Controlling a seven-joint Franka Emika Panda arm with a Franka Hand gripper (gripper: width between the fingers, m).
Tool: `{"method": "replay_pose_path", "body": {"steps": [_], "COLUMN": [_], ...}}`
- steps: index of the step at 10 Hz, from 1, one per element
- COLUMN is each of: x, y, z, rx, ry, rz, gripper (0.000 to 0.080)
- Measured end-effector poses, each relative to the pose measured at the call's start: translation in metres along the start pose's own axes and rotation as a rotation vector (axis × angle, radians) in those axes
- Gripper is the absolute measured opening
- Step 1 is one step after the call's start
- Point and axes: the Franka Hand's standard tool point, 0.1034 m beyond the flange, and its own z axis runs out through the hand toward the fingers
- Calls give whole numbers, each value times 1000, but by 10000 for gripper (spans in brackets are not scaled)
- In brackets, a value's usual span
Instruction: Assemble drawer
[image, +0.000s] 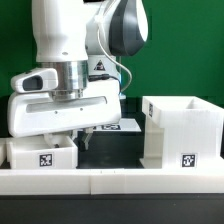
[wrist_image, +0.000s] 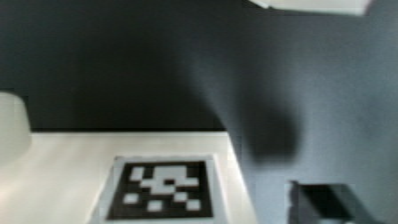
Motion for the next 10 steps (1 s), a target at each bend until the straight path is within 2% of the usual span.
{"method": "replay_pose_path", "body": {"steps": [1, 2, 3, 8, 10], "x": [0, 0, 0, 1, 5], "y": [0, 0, 0, 1, -4], "z": [0, 0, 0, -1, -6], "rx": [0, 0, 0, -2, -8], "ry": [0, 0, 0, 2, -3], "rz": [0, 0, 0, 0, -72], "gripper": [239, 239, 67, 42, 42]}}
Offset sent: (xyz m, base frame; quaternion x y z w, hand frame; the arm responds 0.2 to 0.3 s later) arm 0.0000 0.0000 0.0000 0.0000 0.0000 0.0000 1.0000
